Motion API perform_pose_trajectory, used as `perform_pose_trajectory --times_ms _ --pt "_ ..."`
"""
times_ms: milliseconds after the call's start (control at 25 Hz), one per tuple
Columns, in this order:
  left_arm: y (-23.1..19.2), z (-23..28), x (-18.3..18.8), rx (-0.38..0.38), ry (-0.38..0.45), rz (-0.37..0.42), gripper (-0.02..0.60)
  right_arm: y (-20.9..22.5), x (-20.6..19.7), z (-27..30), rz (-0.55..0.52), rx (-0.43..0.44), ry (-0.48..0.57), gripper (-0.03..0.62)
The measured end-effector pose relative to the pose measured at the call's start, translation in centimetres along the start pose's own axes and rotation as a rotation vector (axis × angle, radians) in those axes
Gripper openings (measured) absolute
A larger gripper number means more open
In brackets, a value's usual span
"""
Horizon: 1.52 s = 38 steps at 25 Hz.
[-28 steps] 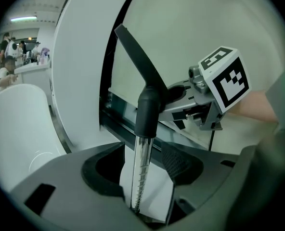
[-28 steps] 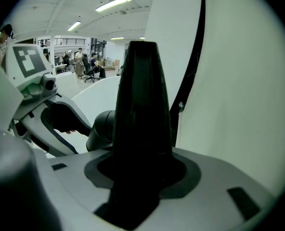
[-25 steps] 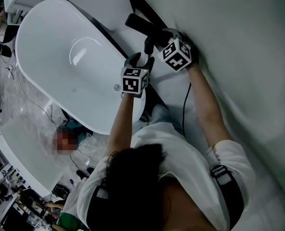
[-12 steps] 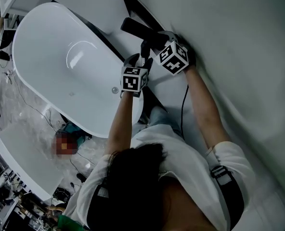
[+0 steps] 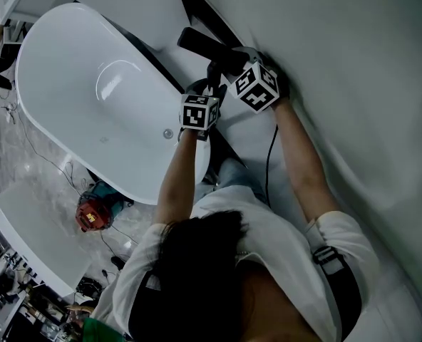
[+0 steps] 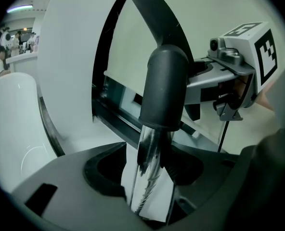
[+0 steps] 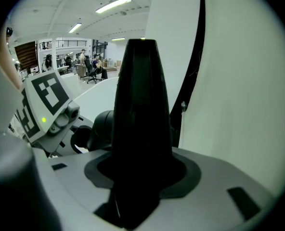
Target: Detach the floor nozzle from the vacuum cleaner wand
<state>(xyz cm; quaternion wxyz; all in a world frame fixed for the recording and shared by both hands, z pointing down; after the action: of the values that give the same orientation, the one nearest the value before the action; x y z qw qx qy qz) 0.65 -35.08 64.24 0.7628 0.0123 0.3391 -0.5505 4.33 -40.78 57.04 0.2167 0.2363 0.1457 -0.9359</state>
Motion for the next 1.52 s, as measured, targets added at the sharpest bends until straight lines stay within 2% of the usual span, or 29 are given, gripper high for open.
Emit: perform_pose_trajectory --times_ms 120,320,440,840,1520 --pt "0.3 0.3 0.3 -0.002 0.010 0.029 0.227 0.1 -0.1 0.0 -0.001 0.007 -0.002 0.215" --pt "0.9 0.7 0.4 -0.053 0.030 0.057 0.215 -0.3 0.0 0.4 -0.008 0.008 0.002 0.213" --pt "0.7 0.6 0.6 -0.032 0.048 0.038 0.138 -0.2 0.0 0.3 -0.010 0.003 0.010 0.213" --pt "0.9 0.4 0.8 0.003 0.100 0.042 0.129 -0.1 0.0 -0.1 -0.005 -0.015 0.025 0.212" --pt "1.0 -0.1 0.7 -0.035 0.133 0.033 0.127 -0.3 0.3 -1.2 0.010 -0.129 0.042 0.213"
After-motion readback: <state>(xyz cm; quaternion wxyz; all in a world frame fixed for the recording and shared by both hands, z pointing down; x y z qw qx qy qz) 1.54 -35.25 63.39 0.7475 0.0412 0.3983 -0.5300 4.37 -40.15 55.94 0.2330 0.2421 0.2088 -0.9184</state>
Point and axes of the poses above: the fingertips, and each gripper's own axes: z forward along the fingers, y to its right, x out of its top, the point moved 2 cm from there along -z, backward along the fingers, and after that the axes turned 8 degrees about -y, right-handed, at the moved point
